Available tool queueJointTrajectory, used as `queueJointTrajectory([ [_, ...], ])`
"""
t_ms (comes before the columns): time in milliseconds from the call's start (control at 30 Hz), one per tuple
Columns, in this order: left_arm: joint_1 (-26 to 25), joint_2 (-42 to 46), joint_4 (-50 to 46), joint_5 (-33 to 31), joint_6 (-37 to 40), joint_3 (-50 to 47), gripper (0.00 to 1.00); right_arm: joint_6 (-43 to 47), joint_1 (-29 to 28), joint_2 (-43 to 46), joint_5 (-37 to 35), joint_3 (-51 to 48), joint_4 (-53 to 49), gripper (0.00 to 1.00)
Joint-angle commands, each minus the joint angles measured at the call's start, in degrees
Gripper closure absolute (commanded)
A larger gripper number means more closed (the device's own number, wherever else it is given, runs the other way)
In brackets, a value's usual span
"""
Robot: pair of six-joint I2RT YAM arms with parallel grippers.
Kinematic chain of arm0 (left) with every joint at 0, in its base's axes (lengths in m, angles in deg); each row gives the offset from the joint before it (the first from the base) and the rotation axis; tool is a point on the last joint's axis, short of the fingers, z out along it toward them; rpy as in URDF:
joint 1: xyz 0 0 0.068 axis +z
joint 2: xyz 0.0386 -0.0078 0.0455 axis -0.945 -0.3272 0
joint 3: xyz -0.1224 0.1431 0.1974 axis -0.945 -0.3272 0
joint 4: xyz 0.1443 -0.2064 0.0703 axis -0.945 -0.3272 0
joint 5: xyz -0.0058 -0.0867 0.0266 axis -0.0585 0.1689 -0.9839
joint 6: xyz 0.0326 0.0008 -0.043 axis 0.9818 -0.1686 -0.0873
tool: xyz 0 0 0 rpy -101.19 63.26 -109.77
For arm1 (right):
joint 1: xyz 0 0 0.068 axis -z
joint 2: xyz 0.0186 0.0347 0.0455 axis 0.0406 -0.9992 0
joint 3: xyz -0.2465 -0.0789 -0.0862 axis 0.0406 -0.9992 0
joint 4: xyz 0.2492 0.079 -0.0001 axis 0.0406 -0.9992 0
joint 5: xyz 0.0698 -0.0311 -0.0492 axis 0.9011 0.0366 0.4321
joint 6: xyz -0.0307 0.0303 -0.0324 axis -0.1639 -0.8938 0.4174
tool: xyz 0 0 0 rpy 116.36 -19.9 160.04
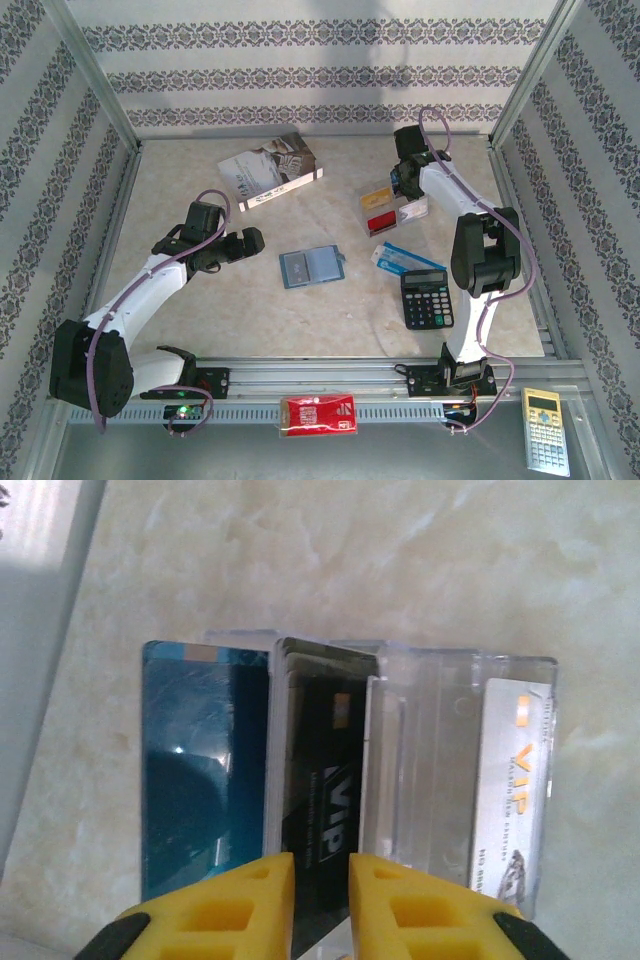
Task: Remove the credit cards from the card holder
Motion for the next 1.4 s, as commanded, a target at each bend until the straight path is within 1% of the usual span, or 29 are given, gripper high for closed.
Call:
queueJointTrajectory([
  [0, 0.5, -0.4, 0.7, 0.1, -0.4, -0.2, 0.0, 2.2, 0.6, -0.5, 1.9, 1.5, 1.8, 0.77],
  [233, 0.5, -0.4, 0.7, 0.1, -0.3, 0.0, 0.0, 5.8, 1.0, -1.5, 5.8, 2.1, 5.0, 0.78],
  [433, 0.5, -0.2, 0.3, 0.1, -0.2, 0.0, 0.0, 8.1, 0.9, 1.6, 2.1, 0.7, 3.9, 0.77],
  [467, 0.5, -0.1, 0.3, 0.1, -0.1, 0.0, 0.0, 8.7, 1.1, 2.3, 1.6, 0.5, 3.5, 0.76],
  [600, 0.5, 0.0, 0.3, 0.0, -0.1, 0.0, 0.0, 9.8, 1.6, 5.2, 0.1, -2.6, 2.4, 0.66],
  [733, 0.5, -0.3, 0.8, 0.2, -0.4, -0.3, 0.0, 10.2, 2.7, 7.3, 0.1, -7.1, 2.9, 0.54],
  [833, 0.5, -0.4, 0.7, 0.3, -0.3, -0.2, 0.0, 10.8, 3.4, 7.0, 2.4, -8.8, 3.9, 0.47],
  [967, 0.5, -0.4, 0.7, 0.4, -0.4, -0.1, 0.0, 12.3, 4.0, 4.9, 6.9, -8.3, 5.6, 0.43],
  [1133, 0.5, -0.3, 0.6, 0.3, -0.5, -0.1, 0.0, 13.6, 4.0, 2.8, 11.0, -6.8, 8.1, 0.44],
  [1200, 0.5, -0.3, 0.5, 0.3, -0.5, -0.2, 0.0, 14.2, 3.9, 2.3, 12.7, -6.5, 9.8, 0.45],
  [1267, 0.5, -0.3, 0.5, 0.3, -0.6, -0.2, 0.0, 15.1, 3.9, 2.1, 14.3, -6.0, 11.2, 0.48],
  [1367, 0.5, -0.3, 0.5, 0.4, -0.6, -0.1, 0.0, 16.1, 3.2, 2.9, 13.1, -5.9, 11.9, 0.5],
])
